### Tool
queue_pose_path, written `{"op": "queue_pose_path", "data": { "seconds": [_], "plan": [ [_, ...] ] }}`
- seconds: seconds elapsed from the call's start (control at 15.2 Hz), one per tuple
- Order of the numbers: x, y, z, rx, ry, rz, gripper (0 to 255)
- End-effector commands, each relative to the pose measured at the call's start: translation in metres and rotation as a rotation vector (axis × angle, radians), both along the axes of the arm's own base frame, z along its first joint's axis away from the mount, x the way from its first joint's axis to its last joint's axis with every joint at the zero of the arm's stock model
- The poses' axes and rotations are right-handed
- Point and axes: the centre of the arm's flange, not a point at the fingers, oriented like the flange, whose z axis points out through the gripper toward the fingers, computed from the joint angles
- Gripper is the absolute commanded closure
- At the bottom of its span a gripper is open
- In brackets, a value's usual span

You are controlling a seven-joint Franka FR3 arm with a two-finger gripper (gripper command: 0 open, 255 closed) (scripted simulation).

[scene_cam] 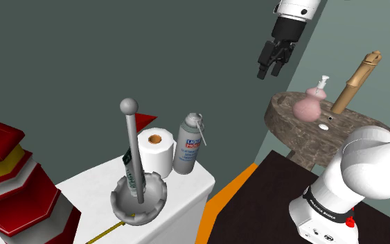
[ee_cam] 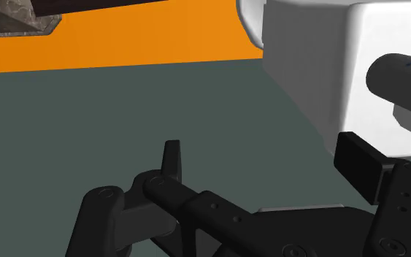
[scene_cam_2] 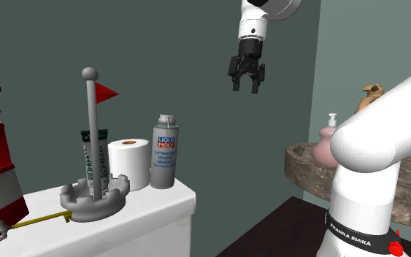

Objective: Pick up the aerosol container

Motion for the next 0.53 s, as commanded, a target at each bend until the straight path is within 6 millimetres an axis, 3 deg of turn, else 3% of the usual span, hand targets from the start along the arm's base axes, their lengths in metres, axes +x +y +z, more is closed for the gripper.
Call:
{"op": "queue_pose_path", "data": {
  "seconds": [0.0,0.46],
  "plan": [
    [0.0,0.0,0.0,0.0,0.0,0.0,0],
    [0.0,0.093,-0.013,-0.01,0.029,-0.086,0]
  ]
}}
